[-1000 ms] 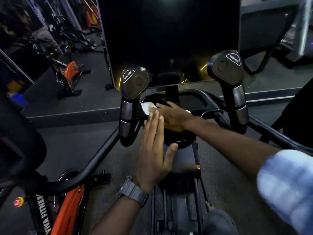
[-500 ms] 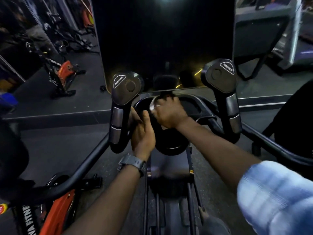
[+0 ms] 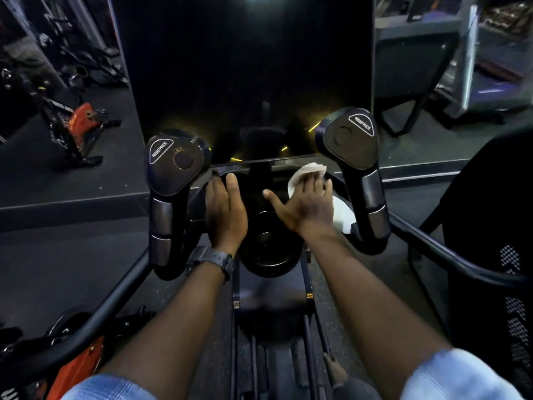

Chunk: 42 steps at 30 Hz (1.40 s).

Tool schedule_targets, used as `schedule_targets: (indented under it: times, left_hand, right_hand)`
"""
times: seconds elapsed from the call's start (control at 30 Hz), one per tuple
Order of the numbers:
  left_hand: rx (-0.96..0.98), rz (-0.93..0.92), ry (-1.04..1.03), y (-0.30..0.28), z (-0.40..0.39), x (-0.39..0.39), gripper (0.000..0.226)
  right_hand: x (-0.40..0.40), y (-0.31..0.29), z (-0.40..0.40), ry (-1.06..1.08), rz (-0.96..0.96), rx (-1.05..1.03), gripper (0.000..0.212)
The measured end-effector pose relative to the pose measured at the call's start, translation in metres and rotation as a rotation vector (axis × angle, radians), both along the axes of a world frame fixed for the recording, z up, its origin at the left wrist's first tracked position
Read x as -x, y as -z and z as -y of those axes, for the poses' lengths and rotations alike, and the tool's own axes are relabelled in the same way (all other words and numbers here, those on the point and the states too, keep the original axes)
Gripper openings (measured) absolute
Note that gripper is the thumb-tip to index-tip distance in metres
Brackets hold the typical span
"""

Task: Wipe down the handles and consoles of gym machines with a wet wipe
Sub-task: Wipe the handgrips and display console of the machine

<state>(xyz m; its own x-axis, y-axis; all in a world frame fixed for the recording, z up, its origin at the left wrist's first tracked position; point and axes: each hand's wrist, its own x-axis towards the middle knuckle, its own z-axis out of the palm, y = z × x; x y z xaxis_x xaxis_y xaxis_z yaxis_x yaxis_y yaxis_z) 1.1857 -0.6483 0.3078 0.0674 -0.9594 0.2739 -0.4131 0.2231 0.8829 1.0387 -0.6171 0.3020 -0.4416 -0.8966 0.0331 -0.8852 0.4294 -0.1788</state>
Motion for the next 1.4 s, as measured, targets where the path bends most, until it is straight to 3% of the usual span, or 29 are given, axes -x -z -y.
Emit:
schedule_targets:
  times: [0.23, 0.4, 0.5, 0.6, 0.77, 0.9, 1.0, 1.1, 1.2, 1.33, 1.4]
  left_hand:
    - [0.039, 0.052, -0.046, 0.008, 0.002, 0.003, 0.071]
    - [0.084, 0.073, -0.049, 0.009, 0.002, 0.004, 0.075]
    - [0.089, 0.069, -0.049, 0.010, 0.002, 0.003, 0.083]
    - [0.093, 0.071, -0.053, 0.010, 0.002, 0.003, 0.083]
    - [0.073, 0.059, -0.037, 0.015, 0.009, 0.001, 0.096]
    - [0.062, 0.060, -0.045, 0.013, 0.006, 0.001, 0.090]
    - [0.058, 0.067, -0.034, 0.011, 0.005, 0.001, 0.085]
    - [0.069, 0.065, -0.026, 0.010, 0.006, 0.000, 0.082]
    - [0.099, 0.060, -0.024, 0.009, 0.004, 0.000, 0.075]
    - [0.103, 0.029, -0.014, 0.006, 0.001, 0.001, 0.072]
    - [0.091, 0.030, -0.015, 0.005, 0.001, 0.002, 0.075]
  right_hand:
    - [-0.024, -0.001, 0.044, -0.454, 0.046, -0.117, 0.070]
    - [0.002, 0.009, 0.018, -0.432, -0.004, 0.043, 0.058]
    - [-0.016, -0.013, 0.026, -0.750, 0.079, 0.083, 0.042]
    - [-0.029, -0.029, 0.043, -0.900, 0.084, -0.029, 0.049]
    - [-0.018, -0.016, 0.047, -0.722, 0.000, -0.054, 0.061]
    - [0.006, 0.003, 0.001, -0.239, -0.037, 0.033, 0.072]
    - [0.008, -0.002, 0.007, 0.033, 0.066, 0.011, 0.089]
    - [0.000, -0.011, 0.019, -0.075, 0.073, -0.104, 0.099]
    - [-0.003, -0.015, -0.016, -0.229, 0.121, -0.058, 0.093]
    - [0.011, -0.028, -0.049, -0.149, -0.036, -0.079, 0.068]
    - [0.001, -0.030, -0.032, -0.065, -0.020, -0.049, 0.088]
